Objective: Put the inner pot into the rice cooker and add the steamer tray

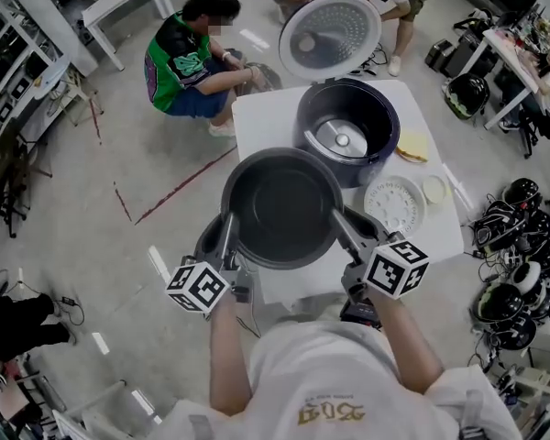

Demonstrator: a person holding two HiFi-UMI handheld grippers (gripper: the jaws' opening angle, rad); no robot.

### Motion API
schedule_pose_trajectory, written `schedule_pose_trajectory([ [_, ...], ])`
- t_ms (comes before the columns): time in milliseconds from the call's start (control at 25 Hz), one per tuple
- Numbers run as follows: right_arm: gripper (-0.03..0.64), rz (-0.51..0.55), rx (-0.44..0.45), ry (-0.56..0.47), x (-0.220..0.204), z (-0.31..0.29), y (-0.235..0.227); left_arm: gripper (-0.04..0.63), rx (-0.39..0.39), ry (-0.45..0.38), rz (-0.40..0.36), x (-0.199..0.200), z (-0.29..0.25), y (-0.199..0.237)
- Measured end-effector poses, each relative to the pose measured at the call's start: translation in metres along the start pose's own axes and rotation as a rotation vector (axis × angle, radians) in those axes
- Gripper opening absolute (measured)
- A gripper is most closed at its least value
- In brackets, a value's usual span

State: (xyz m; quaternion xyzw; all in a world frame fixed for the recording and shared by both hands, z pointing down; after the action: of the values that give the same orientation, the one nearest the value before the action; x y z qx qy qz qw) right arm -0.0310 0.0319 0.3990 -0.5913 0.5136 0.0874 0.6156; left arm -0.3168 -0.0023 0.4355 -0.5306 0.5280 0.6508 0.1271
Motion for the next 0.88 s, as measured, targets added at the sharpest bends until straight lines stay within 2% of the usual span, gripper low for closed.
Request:
schedule_pose_trajectory([
  [320,0.072,0.033,0.073,-0.049,0.036,-0.008,0.024,0.089,-0.021,-0.065,-0.032,0.042,-0.001,-0.013],
  [560,0.071,0.048,0.094,-0.089,0.064,-0.007,0.031,0.089,-0.058,-0.086,-0.055,0.067,-0.014,-0.027],
  [880,0.069,0.037,0.111,-0.144,0.081,-0.003,0.037,0.091,-0.098,-0.101,-0.082,0.088,-0.02,-0.039],
])
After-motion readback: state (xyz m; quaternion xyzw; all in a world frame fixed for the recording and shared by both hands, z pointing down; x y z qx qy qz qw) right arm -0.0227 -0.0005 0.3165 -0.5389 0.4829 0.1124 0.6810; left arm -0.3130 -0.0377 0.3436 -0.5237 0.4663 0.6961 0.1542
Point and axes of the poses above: the fingertips, and each gripper's own axes: z backward along the fingers, y to its left, x out of its top, the point moved 7 cm from there along z, backward along the fingers, and after that the axes turned 6 degrees about -z, right-handed, at the moved point
